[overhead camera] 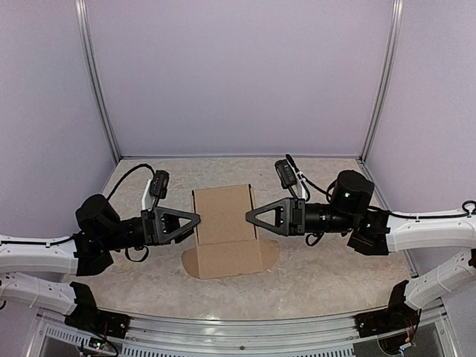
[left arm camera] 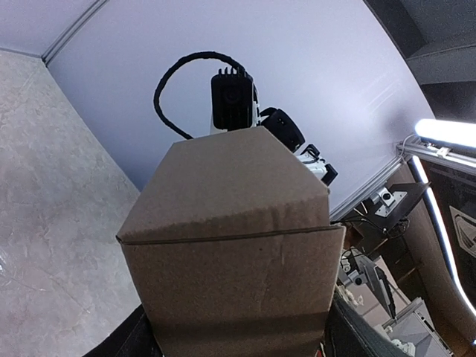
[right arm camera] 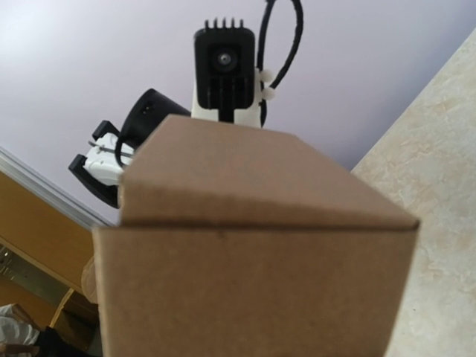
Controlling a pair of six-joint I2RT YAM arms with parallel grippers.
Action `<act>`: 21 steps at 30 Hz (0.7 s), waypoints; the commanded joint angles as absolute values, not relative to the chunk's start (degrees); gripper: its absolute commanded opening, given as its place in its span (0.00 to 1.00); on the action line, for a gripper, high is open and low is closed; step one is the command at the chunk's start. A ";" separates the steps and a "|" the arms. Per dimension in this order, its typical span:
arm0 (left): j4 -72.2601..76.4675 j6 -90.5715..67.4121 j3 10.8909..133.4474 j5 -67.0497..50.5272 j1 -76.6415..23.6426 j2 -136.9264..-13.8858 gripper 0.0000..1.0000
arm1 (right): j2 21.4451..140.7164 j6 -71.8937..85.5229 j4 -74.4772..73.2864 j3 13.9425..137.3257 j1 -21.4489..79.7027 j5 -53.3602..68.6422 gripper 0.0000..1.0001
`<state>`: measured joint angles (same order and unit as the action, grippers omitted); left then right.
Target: Fold the paper box
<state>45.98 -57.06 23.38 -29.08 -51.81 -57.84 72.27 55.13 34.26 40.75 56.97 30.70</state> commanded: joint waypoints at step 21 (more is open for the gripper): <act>48.29 -57.56 23.41 -32.26 -51.31 -58.02 0.29 | 70.17 52.32 30.92 41.55 57.47 28.74 0.52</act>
<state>48.99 -58.24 23.38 -31.03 -51.66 -58.92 71.53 54.41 33.85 40.80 56.99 30.89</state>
